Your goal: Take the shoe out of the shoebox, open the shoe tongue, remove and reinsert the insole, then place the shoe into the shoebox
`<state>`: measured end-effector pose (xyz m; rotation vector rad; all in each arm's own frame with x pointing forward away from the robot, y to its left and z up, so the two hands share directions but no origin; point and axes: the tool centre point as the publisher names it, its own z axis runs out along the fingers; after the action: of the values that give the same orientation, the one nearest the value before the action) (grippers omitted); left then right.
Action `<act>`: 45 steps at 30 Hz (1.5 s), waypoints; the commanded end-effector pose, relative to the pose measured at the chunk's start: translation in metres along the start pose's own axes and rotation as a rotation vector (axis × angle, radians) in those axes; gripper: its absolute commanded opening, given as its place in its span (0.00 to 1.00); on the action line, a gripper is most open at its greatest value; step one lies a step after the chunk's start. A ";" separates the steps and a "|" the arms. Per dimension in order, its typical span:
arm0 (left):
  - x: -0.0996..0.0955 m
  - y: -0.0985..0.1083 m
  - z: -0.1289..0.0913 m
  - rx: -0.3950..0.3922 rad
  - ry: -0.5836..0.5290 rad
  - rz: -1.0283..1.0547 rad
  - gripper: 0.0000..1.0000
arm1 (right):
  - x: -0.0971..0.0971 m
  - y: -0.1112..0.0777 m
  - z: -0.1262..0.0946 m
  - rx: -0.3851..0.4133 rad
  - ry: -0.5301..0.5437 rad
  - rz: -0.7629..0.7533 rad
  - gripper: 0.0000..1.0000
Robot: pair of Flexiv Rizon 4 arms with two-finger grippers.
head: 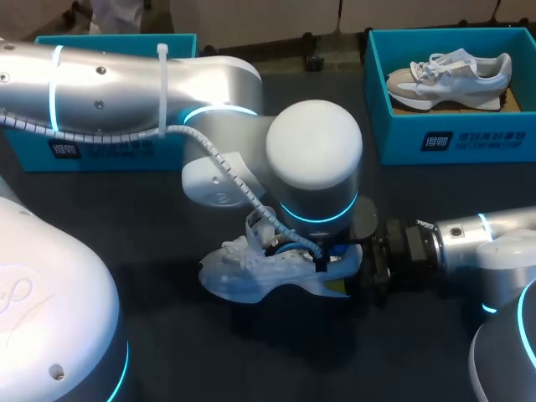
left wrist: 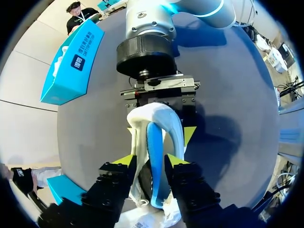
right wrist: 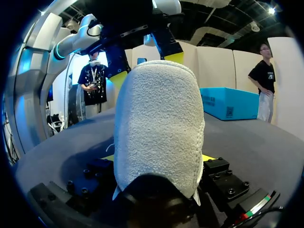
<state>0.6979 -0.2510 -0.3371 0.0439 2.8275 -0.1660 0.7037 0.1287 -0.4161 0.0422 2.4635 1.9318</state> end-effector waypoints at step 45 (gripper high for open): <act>-0.013 -0.006 -0.015 0.106 -0.268 -0.247 0.00 | 0.000 -0.001 0.001 0.006 0.003 0.001 0.00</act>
<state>0.7084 -0.2513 -0.3203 -0.2769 2.5532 -0.3534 0.7037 0.1286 -0.4161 0.0424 2.4635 1.9317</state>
